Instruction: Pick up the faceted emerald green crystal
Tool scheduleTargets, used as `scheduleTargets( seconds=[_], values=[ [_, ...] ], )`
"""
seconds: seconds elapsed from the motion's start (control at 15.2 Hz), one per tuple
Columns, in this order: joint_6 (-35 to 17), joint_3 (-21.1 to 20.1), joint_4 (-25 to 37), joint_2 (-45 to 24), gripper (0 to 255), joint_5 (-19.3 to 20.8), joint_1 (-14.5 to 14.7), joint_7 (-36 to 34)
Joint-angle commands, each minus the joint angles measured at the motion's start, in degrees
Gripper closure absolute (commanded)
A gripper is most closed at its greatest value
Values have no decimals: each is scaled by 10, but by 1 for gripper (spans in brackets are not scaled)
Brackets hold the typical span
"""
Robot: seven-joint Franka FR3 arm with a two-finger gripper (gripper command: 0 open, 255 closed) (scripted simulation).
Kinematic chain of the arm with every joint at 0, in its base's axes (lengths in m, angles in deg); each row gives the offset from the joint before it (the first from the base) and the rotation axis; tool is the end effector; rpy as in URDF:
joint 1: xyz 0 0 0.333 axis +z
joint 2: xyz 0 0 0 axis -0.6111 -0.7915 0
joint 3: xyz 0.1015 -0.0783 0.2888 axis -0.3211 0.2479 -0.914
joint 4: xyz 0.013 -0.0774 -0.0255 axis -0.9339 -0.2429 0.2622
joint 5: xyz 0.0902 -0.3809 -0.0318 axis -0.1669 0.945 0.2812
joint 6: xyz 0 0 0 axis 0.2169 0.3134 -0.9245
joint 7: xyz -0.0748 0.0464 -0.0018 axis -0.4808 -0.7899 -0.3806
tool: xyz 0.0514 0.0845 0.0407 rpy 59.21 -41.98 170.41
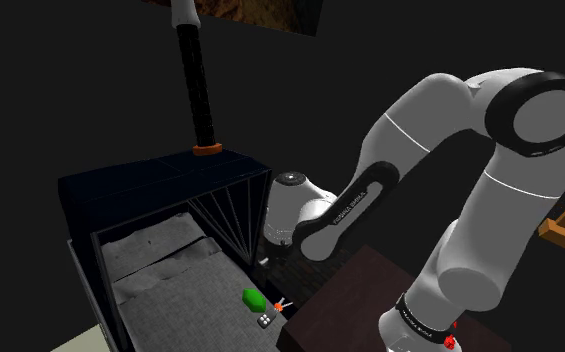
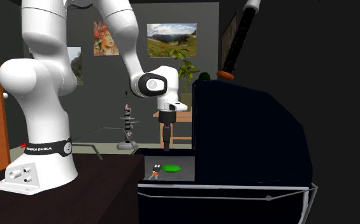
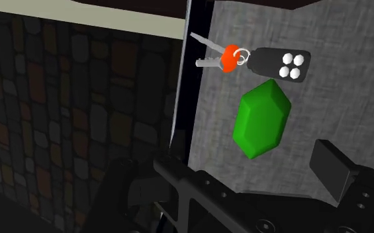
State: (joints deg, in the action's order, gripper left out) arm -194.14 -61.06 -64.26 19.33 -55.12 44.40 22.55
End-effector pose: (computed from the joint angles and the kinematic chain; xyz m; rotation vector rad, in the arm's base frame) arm 0.3677 0.1975 0.2117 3.1257 0.1528 -0.0506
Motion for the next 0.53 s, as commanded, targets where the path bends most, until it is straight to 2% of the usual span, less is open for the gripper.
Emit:
scheduleTargets(
  seconds=[0.0,0.26,0.46],
  values=[
    [-39,11,22,-63,0,55,12,-49],
    [-91,64,73,-167,0,134,69,-123],
    [-106,80,80,-189,0,145,84,-133]
  ],
)
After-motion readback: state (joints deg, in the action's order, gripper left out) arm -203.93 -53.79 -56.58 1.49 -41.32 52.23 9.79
